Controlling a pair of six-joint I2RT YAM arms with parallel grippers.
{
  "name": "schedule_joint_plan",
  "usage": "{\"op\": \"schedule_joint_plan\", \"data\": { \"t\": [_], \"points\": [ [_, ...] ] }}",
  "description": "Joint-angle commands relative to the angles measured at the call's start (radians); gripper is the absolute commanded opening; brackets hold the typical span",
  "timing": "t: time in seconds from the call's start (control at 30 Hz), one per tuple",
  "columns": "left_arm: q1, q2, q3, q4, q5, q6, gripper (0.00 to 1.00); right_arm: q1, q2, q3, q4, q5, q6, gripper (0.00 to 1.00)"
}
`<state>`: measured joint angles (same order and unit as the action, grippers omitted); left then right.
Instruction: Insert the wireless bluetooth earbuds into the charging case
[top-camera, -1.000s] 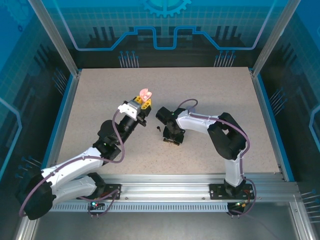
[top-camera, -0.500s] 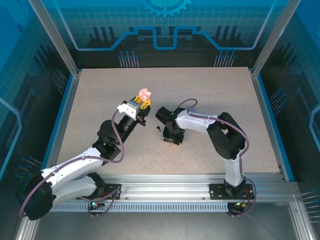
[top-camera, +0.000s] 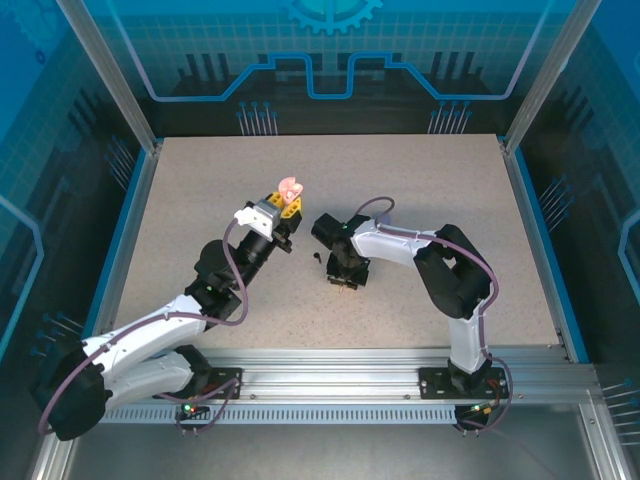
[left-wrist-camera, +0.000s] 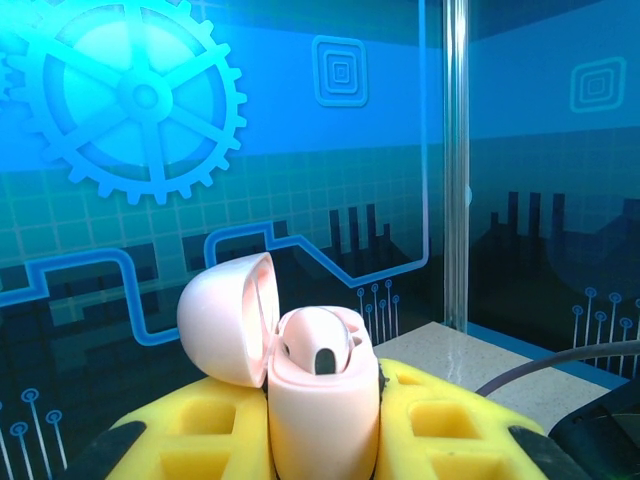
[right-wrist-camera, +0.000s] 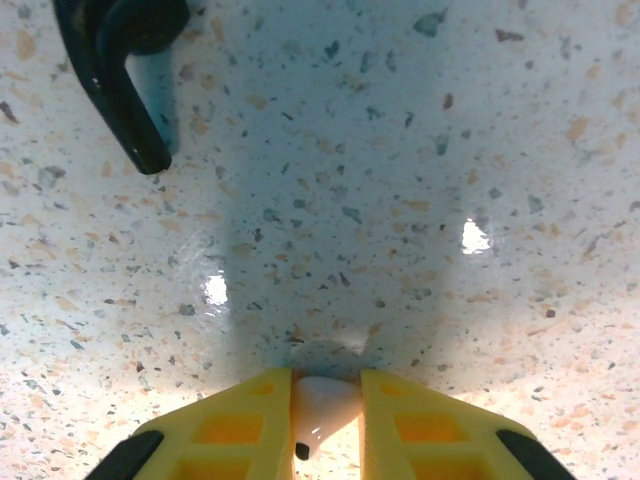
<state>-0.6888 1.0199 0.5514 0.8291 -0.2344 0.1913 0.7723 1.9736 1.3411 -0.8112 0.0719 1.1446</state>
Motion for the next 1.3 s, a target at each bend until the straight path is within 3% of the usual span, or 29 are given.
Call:
{"op": "schedule_joint_plan", "data": {
  "t": [0.0, 0.1, 0.33, 0.73, 0.97, 1.27],
  "points": [
    [0.01, 0.003, -0.002, 0.038, 0.025, -0.018, 0.0, -0.004, 0.02, -0.004, 0.0, 0.03, -0.024, 0.17],
    [0.009, 0.006, -0.001, 0.035, 0.03, -0.022, 0.0, -0.002, 0.006, -0.014, 0.012, 0.032, -0.048, 0.11],
    [0.01, 0.003, 0.004, 0.024, 0.05, -0.032, 0.0, 0.006, -0.075, -0.073, 0.088, 0.074, -0.107, 0.1],
    [0.008, -0.015, 0.029, -0.028, 0.112, -0.035, 0.0, 0.019, -0.376, -0.148, 0.152, 0.244, -0.227, 0.12],
    [0.008, -0.009, 0.061, -0.064, 0.172, -0.039, 0.0, -0.008, -0.574, -0.029, 0.146, 0.319, -0.397, 0.14],
    [0.008, 0.02, 0.101, -0.078, 0.263, -0.036, 0.0, -0.045, -0.674, 0.186, 0.218, 0.238, -0.633, 0.14]
  ]
}}
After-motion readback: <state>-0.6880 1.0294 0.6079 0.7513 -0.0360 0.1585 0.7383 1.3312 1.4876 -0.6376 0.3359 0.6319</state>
